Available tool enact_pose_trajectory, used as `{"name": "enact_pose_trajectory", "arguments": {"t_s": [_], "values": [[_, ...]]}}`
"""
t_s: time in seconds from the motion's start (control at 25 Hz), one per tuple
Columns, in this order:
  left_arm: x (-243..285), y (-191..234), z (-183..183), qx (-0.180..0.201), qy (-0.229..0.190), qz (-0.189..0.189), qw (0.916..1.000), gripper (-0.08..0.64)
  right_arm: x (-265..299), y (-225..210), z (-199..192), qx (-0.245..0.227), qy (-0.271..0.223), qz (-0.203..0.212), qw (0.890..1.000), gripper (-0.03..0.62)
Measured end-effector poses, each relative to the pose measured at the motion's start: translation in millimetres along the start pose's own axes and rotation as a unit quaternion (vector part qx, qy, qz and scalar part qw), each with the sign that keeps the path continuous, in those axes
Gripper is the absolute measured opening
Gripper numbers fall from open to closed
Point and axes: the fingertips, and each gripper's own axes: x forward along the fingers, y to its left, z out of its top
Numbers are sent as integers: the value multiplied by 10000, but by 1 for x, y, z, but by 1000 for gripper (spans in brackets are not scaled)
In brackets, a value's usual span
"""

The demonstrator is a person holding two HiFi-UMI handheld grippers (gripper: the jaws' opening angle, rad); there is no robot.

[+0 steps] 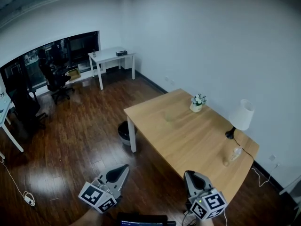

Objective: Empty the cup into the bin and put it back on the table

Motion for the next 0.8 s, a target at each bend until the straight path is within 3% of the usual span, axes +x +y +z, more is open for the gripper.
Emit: {"name": "enact_pose_trajectory", "arguments": {"t_s": [0.8], "values": [[58,117,-11,-142,-84,-129,9998,-8,118,-14,15,48,-18,-215,9998,0]]}}
